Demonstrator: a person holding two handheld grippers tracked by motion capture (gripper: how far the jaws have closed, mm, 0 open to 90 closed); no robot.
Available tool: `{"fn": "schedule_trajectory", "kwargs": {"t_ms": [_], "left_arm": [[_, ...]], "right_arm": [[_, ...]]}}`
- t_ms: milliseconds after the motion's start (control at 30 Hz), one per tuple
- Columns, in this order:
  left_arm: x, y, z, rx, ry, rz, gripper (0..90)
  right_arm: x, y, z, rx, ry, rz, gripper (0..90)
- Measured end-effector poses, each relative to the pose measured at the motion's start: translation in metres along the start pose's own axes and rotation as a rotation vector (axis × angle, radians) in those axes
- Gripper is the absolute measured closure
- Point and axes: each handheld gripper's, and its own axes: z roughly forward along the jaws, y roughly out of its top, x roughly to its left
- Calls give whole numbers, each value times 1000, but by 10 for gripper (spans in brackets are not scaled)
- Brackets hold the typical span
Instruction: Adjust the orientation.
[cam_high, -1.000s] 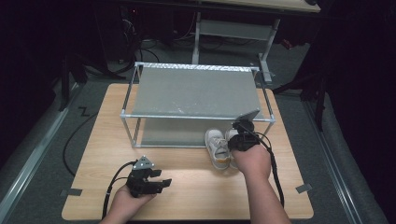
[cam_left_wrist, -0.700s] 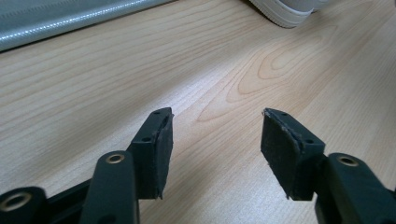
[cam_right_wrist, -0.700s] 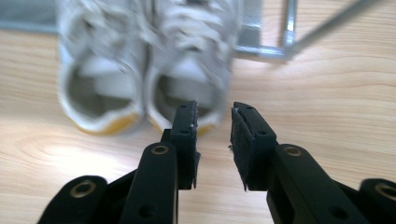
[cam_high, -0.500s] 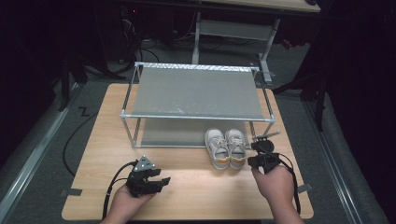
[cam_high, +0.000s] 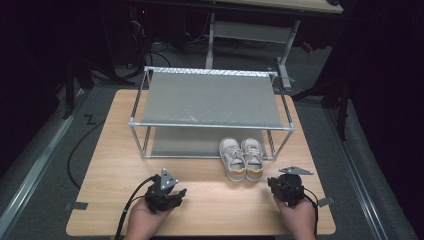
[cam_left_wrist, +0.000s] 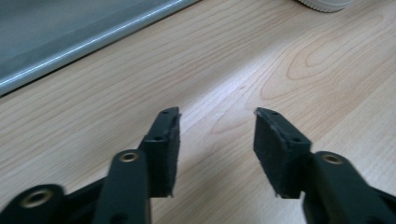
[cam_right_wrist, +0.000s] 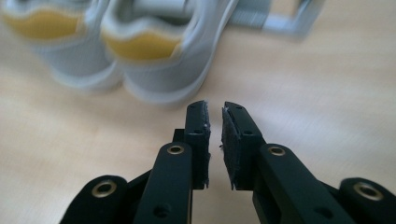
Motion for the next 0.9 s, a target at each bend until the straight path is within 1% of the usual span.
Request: {"fn": "schedule_trajectory", "kwargs": {"t_ms": [33,67,100,133,167,200,233,267,300,333,367,400,433,467,500,567,600,667,700,733,767,833,867,900], "left_arm": [[0,0,0,0,0,0,548],[-2,2,4,-8,-4,-25,548],[-4,6,9,-16,-9,-50,571],[-6,10,13,-22,-11,-65,604],[-9,15,19,-27,-4,-75,645],[-12,21,24,-36,5,-78,671],[-15,27,31,-45,14,-83,705],[-18,33,38,-48,22,-94,775],[-20,39,46,-53,28,-105,775],[-21,45,55,-56,25,-120,794],[-22,51,65,-52,30,-133,804],[-23,56,75,-50,34,-145,818],[-24,62,83,-53,34,-156,818],[-27,73,96,-62,33,-170,822],[-27,73,96,-62,33,-170,825],[-29,83,105,-73,16,-190,827],[-30,88,109,-71,11,-192,832],[-34,94,114,-69,-6,-193,853],[-37,96,116,-71,-10,-188,853],[-38,97,117,-73,-1,-182,888],[-39,98,118,-71,-2,-184,894],[-37,99,119,-72,-13,-206,898],[-36,101,120,-70,-10,-208,899],[-36,101,120,-70,-10,-208,900]], "right_arm": [[0,0,0,0,0,0,785],[-3,0,1,-39,-17,-16,780],[-5,-3,3,-87,-35,-49,790],[-7,-5,7,-124,-39,-83,831],[-8,-7,11,-139,-38,-103,844],[-9,-6,15,-125,-53,-101,849],[-10,-5,18,-122,-44,-89,861],[-15,-1,21,-138,12,-59,888],[-15,-1,21,-138,12,-59,888],[-17,2,23,-152,26,-62,897],[-18,5,26,-164,29,-67,898],[-22,10,34,-171,21,-57,899],[-22,10,34,-171,21,-57,899],[-26,13,45,-158,21,-50,899],[-26,13,45,-158,21,-50,899],[-27,12,54,-145,16,-51,898],[-27,12,56,-147,16,-57,898],[-26,13,56,-160,44,-51,898],[-26,13,56,-160,44,-51,898],[-25,14,55,-161,51,-58,898],[-23,14,55,-167,58,-60,899],[-19,16,55,-167,84,-78,900],[-15,19,57,-160,66,-86,900],[-15,19,57,-160,66,-86,900]]}}
